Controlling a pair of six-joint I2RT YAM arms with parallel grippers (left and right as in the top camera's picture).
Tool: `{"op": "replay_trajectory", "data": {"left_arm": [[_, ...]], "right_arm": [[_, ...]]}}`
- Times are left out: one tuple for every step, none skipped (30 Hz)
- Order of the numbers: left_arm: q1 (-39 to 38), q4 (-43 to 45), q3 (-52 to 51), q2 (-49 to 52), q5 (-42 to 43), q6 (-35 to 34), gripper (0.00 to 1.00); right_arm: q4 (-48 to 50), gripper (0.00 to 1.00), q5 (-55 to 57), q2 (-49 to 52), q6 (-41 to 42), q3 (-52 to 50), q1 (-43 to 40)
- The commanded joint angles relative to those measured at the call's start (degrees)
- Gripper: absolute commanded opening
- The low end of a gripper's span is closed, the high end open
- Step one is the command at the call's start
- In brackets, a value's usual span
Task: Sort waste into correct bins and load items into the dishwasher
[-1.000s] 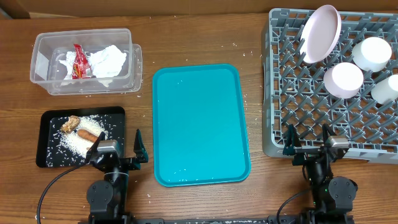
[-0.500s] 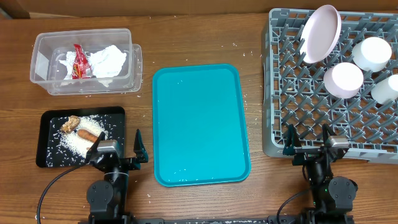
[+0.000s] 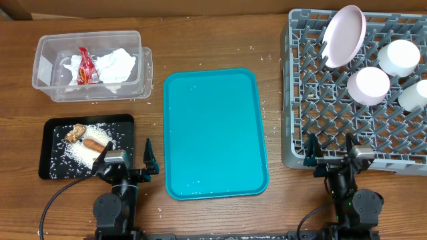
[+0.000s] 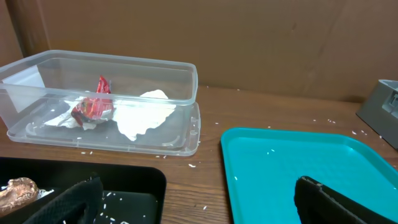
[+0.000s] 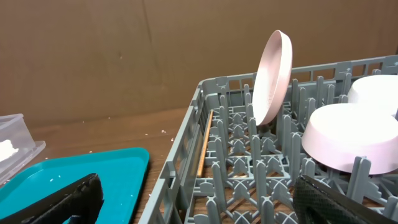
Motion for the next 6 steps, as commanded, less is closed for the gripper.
{"op": "replay_trajectory", "data": {"left_arm": [[0.1,0.0,-0.3,-0.6,-0.6,1.1,1.0],[0.1,0.0,-0.3,-0.6,-0.6,1.1,1.0],[0.1,0.0,-0.3,-0.6,-0.6,1.1,1.0],[0.1,0.0,-0.3,-0.6,-0.6,1.1,1.0],[0.1,0.0,-0.3,-0.6,-0.6,1.1,1.0],[0.1,0.0,-0.3,-0.6,-0.6,1.1,1.0]], "right_arm": [[0.3,1.0,0.6,-0.6,0.2,-0.6,-0.2],[0.3,1.0,0.6,-0.6,0.2,-0.6,-0.2],[0.3,1.0,0.6,-0.6,0.2,-0.6,-0.2],[0.3,1.0,0.5,-0.6,0.2,-0.6,-0.2],[0.3,1.0,0.6,-0.6,0.2,-0.6,-0.2],[0.3,1.0,0.6,-0.6,0.2,-0.6,-0.2]]}}
